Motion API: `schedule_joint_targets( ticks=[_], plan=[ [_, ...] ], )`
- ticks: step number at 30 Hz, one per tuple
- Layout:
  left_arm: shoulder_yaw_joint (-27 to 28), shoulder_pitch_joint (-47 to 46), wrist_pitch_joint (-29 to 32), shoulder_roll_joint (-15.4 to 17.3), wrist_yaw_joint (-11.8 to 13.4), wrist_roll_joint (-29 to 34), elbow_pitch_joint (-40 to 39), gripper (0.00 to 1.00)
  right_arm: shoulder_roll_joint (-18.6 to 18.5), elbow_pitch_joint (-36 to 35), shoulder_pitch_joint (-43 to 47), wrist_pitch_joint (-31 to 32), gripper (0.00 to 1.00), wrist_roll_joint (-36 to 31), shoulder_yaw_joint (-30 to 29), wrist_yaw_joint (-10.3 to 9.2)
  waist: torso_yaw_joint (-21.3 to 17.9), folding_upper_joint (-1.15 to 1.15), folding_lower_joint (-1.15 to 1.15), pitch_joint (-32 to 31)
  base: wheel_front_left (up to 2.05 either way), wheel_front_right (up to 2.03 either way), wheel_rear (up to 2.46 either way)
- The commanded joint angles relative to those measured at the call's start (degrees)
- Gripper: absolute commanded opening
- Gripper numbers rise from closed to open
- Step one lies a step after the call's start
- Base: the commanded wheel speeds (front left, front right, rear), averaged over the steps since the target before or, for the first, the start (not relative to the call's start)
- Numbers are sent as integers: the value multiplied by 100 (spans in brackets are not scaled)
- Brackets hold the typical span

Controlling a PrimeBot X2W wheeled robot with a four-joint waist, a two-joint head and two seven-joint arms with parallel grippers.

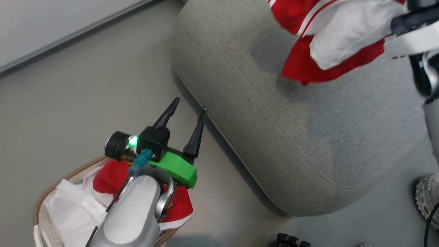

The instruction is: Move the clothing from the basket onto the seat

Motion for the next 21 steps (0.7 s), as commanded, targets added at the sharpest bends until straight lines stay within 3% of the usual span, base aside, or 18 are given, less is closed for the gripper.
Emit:
schedule_joint_targets(
  ticks=[1,9,18,19,20,21],
  plan=[
    [-58,-185,-6,61,-23,-6,-21,100,-43,246,-161,-17,0,-64,-106,-8,425,-1,0,527,0,0,0],
    [-288,-580,-6,133,-23,-123,-49,100,119,1497,-534,-18,0,-459,-717,-8,880,-1,0,1067,0,0,0],
    [-115,-441,-6,137,-24,-226,14,100,473,2675,36,-16,0,-1100,-1431,-8,902,-1,0,991,0,0,0],
    [-99,-411,-5,117,-24,-232,25,100,491,2765,173,-17,3,-1141,-1526,-8,901,-1,0,938,0,0,0],
    [-85,-388,-6,104,-24,-245,36,100,512,2801,282,-17,24,-1161,-1592,-8,899,-1,0,891,0,0,0],
    [-66,-353,-6,89,-24,-259,54,100,542,2811,413,-17,32,-1175,-1665,-8,893,-1,0,828,0,0,0]
  ],
)
